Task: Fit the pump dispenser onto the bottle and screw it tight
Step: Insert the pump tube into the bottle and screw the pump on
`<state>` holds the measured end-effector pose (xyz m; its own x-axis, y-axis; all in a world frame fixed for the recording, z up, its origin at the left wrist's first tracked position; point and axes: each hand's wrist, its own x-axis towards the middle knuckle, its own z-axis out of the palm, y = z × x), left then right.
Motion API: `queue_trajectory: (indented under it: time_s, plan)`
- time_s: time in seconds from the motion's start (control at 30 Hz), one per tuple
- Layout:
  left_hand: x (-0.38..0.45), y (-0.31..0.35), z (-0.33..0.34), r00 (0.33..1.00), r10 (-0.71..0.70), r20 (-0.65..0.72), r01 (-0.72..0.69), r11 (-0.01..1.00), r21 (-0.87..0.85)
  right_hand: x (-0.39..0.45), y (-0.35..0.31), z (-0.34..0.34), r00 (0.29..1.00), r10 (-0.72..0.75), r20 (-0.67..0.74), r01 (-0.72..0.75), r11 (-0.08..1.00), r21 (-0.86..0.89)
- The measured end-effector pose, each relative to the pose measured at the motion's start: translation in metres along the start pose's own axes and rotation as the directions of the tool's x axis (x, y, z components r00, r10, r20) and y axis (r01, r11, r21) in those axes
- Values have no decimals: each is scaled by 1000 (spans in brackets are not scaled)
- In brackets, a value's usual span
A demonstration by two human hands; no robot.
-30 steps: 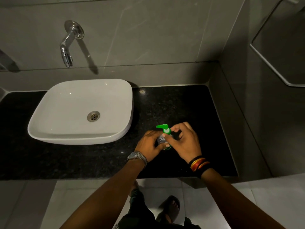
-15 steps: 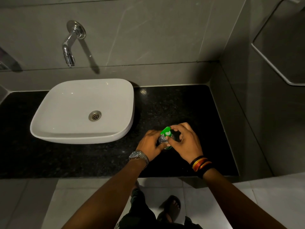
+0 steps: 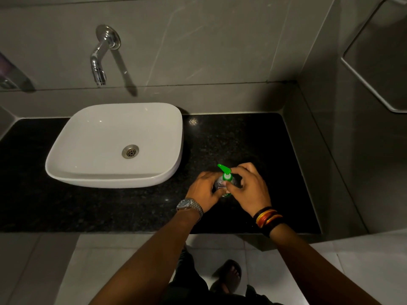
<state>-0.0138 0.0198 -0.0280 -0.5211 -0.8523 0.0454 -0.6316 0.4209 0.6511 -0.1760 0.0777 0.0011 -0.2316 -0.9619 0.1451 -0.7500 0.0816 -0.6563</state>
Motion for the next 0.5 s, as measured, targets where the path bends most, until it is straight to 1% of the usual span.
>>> queue_trajectory:
  time_s: [0.1, 0.2, 0.27, 0.4, 0.5]
  plan:
    - [0, 2, 0, 1000, -3, 0, 3, 1000, 5, 5, -5, 0, 998, 58, -37, -58, 998, -13]
    - [0, 2, 0, 1000, -15, -4, 15, 1000, -3, 9, -8, -1, 995, 95, -37, -96, 995, -31]
    - [-1, 3, 0, 1000, -16, -1, 16, 1000, 0, 7, -6, -3, 996, 84, -11, -84, 996, -22]
    - [-1, 2, 2, 1000, -18, -11, 18, 1000, 5, 2, 0, -5, 1000, -4, 4, 4, 1000, -22]
    - [0, 1, 3, 1000, -7, 0, 7, 1000, 10, 5, -4, -4, 999, 40, -30, -40, 999, -25]
